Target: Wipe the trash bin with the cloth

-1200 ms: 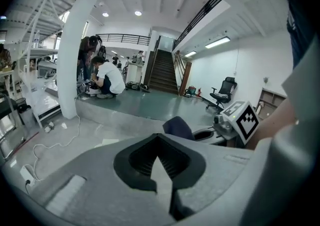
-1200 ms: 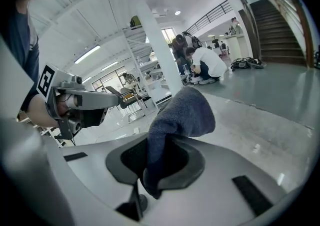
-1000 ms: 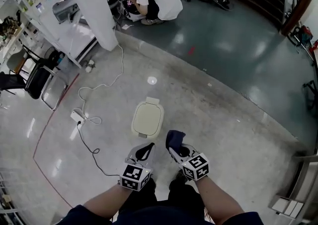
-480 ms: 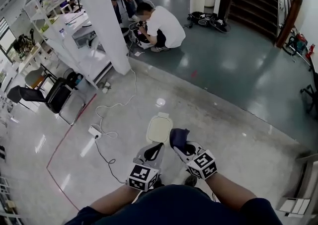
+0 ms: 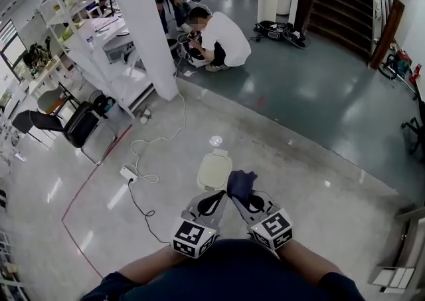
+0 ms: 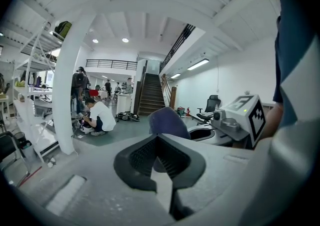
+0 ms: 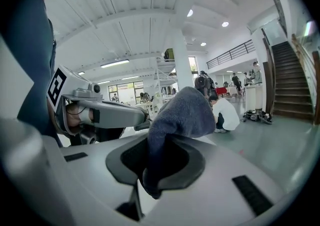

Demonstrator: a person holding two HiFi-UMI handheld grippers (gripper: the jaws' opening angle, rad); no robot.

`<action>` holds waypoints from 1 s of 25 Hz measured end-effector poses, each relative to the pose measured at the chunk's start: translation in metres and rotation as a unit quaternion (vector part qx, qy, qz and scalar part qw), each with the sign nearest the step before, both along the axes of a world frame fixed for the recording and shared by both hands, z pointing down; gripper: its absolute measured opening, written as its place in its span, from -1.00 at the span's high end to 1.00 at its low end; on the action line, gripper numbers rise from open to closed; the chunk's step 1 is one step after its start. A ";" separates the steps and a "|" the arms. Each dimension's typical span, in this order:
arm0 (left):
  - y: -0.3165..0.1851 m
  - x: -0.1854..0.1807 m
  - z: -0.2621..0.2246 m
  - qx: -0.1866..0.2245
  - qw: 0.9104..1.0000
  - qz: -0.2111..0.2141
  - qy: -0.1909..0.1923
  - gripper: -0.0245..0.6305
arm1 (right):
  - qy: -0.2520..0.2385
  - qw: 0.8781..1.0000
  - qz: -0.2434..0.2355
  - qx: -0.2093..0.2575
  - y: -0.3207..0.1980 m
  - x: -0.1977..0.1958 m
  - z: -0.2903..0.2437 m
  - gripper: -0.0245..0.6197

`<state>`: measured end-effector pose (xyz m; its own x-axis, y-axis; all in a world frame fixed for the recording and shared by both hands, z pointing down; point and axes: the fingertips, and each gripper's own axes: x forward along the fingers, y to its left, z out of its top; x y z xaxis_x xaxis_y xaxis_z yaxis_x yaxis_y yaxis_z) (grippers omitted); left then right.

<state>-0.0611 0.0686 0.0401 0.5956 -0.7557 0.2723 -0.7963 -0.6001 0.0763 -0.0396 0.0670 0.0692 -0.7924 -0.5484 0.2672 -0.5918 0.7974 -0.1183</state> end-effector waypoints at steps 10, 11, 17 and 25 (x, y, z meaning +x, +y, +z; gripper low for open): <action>0.006 0.003 -0.003 0.011 1.000 0.001 0.005 0.93 | -0.007 1.000 0.012 0.012 0.005 0.004 -0.005 0.76; 0.006 0.003 -0.003 0.010 1.000 0.002 0.006 0.93 | -0.008 1.000 0.012 0.012 0.005 0.003 -0.006 0.76; 0.005 0.003 -0.004 0.010 1.000 0.000 0.008 0.93 | -0.011 1.000 0.013 0.021 0.003 0.003 -0.009 0.76; 0.006 0.000 -0.005 0.011 1.000 -0.005 0.009 0.93 | -0.013 1.000 0.014 0.017 0.004 0.003 -0.010 0.76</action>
